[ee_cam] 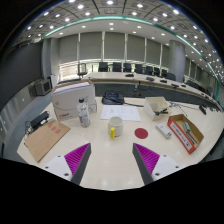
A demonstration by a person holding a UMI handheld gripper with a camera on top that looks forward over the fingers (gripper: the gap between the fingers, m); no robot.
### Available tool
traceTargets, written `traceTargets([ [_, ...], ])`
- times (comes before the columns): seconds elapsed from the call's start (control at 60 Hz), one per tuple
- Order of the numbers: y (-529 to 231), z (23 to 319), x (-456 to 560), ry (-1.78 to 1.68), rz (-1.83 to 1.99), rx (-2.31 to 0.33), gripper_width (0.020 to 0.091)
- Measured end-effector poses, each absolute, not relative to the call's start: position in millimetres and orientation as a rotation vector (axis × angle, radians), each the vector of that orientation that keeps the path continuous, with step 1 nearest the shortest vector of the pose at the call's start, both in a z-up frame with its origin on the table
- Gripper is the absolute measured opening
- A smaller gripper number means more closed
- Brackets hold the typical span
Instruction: Pour water
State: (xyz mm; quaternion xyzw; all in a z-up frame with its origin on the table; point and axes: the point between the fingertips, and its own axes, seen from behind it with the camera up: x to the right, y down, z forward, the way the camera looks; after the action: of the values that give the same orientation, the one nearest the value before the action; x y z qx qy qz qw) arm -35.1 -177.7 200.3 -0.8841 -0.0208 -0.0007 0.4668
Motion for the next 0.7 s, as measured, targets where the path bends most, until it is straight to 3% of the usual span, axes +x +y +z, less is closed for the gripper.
traceTargets([
  [0.333,-27.4,149.5,-186.5,-0.102,0.024,-2.043,0.0865],
  [0.7,136.7,68.6,-225.0,0.005,0.039,-1.956,0.0836],
])
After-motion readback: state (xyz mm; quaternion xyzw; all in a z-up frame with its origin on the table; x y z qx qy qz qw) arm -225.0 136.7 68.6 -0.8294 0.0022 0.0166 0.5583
